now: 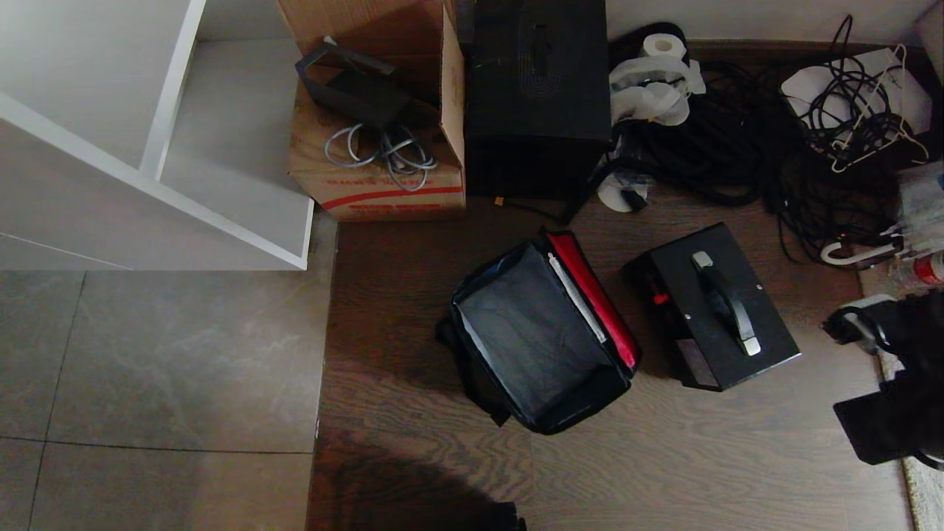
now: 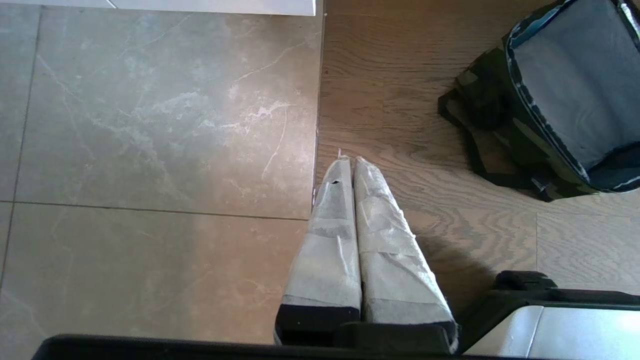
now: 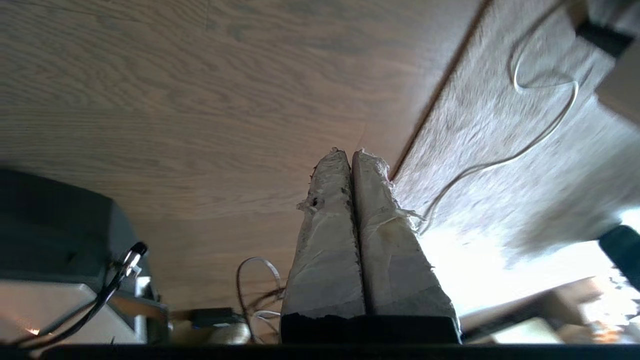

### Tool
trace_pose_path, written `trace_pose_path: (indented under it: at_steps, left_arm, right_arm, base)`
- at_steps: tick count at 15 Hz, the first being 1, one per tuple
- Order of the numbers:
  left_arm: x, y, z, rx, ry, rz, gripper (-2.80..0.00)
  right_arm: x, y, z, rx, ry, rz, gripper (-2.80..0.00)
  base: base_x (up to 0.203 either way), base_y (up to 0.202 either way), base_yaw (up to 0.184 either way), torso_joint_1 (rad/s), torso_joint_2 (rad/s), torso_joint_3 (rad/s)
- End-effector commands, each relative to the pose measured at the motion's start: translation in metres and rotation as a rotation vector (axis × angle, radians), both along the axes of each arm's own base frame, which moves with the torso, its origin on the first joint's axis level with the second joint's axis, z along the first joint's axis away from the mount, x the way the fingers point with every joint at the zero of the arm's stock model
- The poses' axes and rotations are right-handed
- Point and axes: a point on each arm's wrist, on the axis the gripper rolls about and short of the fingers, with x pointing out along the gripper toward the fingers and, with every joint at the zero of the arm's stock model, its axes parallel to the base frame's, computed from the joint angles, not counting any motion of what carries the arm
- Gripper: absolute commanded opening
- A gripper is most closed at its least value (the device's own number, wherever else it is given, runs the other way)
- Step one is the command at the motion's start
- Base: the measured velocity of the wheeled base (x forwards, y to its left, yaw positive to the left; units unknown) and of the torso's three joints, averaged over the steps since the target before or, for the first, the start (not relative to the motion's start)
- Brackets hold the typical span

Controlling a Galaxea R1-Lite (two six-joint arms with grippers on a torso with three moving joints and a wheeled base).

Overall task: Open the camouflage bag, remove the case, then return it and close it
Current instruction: Grip the handle again

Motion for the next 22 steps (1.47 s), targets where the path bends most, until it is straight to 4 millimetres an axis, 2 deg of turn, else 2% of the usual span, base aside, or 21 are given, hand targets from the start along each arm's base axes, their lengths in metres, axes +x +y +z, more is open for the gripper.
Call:
trace_pose_path:
  at_steps: [1, 6, 10, 11, 12, 17, 19, 22]
  left_arm:
    - [0.0, 0.0, 0.0, 0.0, 0.001, 0.0, -2.8]
    - [0.0, 0.0, 0.0, 0.0, 0.001, 0.0, -2.8]
    - [0.0, 0.0, 0.0, 0.0, 0.001, 0.0, -2.8]
    - [0.0, 0.0, 0.0, 0.0, 0.001, 0.0, -2.8]
    - [0.0, 0.0, 0.0, 0.0, 0.001, 0.0, -2.8]
    - [0.0, 0.0, 0.0, 0.0, 0.001, 0.0, -2.8]
    - [0.0, 0.0, 0.0, 0.0, 0.001, 0.0, -2.8]
    - [0.0, 0.0, 0.0, 0.0, 0.001, 0.0, -2.8]
  right_arm:
    - [-0.05, -0.011, 0.008, 0.038, -0.137, -0.005, -2.8]
    - [-0.126, -0.026, -0.007, 0.177, -0.348, 0.098, -2.8]
    - [-0.164, -0.029, -0.051, 0.283, -0.438, 0.18, -2.8]
    - [-0.167, -0.029, -0.065, 0.292, -0.435, 0.188, -2.8]
    - [-0.166, -0.028, -0.07, 0.301, -0.456, 0.199, -2.8]
    - [-0.165, -0.025, -0.077, 0.421, -0.454, 0.306, -2.8]
    - [-0.164, -0.024, -0.086, 0.429, -0.443, 0.317, -2.8]
    - [-0.164, -0.024, -0.085, 0.425, -0.446, 0.323, -2.8]
  base:
    - [0.0, 0.0, 0.0, 0.0, 0.0, 0.0]
    - [0.0, 0.0, 0.0, 0.0, 0.0, 0.0]
    - [0.0, 0.0, 0.0, 0.0, 0.0, 0.0]
    - [0.0, 0.0, 0.0, 0.0, 0.0, 0.0]
    - [0.0, 0.0, 0.0, 0.0, 0.0, 0.0]
    - [0.0, 0.0, 0.0, 0.0, 0.0, 0.0]
    - [0.0, 0.0, 0.0, 0.0, 0.0, 0.0]
    - [0.0, 0.0, 0.0, 0.0, 0.0, 0.0]
